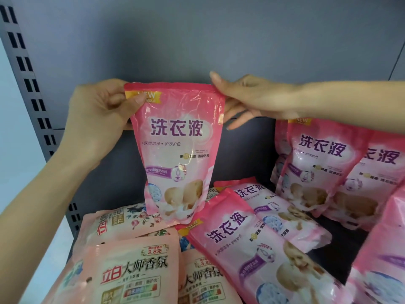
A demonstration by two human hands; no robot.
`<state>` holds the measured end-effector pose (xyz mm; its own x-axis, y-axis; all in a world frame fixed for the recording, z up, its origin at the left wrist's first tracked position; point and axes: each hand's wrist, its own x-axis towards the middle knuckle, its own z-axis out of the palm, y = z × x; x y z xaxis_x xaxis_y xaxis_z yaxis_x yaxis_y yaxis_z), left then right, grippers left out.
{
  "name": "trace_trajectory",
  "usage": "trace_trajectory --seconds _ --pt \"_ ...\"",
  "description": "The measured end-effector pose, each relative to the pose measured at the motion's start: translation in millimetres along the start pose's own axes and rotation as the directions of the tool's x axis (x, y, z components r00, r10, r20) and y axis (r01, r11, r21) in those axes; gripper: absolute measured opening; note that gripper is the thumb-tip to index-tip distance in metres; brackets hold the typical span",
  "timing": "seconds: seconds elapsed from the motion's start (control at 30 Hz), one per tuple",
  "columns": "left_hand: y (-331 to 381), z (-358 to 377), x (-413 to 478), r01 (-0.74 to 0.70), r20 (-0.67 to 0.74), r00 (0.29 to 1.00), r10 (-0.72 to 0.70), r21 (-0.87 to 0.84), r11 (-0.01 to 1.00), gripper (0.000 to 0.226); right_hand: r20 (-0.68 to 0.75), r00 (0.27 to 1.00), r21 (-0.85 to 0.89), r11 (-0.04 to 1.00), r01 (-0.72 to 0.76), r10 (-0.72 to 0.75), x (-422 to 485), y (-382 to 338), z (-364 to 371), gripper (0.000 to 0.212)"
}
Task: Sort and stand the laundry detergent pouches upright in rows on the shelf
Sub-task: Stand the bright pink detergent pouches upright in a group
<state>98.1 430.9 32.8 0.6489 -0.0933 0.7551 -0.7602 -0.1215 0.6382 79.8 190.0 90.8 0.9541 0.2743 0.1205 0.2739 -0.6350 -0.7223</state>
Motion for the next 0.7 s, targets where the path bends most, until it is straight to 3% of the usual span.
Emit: trace_trajectory --seconds 0.13,0.23,0.33,0.4,0.53,0.7 --pt "-5.0 0.5 2.6 0.013 -0.026 1.000 -0.013 0.013 1.000 0.011 0.089 0.969 -0.054 0.973 -0.224 0.229 0.0 28.3 -14.5 0.074" --pt "-7.4 1.0 3.5 0.011 -0.025 1.000 -0.010 0.026 1.000 0.011 0.160 0.932 -0.222 0.932 -0.286 0.324 -0.5 50.6 -21.1 0.057" --pt "-7.9 0.9 1.8 0.008 -0.026 1.000 -0.007 0.012 1.000 0.014 0.211 0.890 -0.440 0.852 -0.283 0.405 3.5 72.0 -18.4 0.040" --pt "-8.1 0.3 0.3 -0.006 -0.030 1.000 0.006 0.018 1.000 0.015 0.233 0.866 -0.503 0.817 -0.283 0.443 8.5 82.9 -11.7 0.040" --pt "-8.0 -1.4 0.1 -0.016 -0.021 1.000 0.016 0.014 1.000 0.014 0.312 0.824 -0.579 0.782 -0.231 0.474 20.1 99.7 2.5 0.056" --pt "-9.5 -6.3 1.4 0.003 0.007 1.000 -0.003 -0.022 1.000 0.013 0.399 0.815 -0.565 0.813 -0.142 0.419 27.2 128.6 14.3 0.036"
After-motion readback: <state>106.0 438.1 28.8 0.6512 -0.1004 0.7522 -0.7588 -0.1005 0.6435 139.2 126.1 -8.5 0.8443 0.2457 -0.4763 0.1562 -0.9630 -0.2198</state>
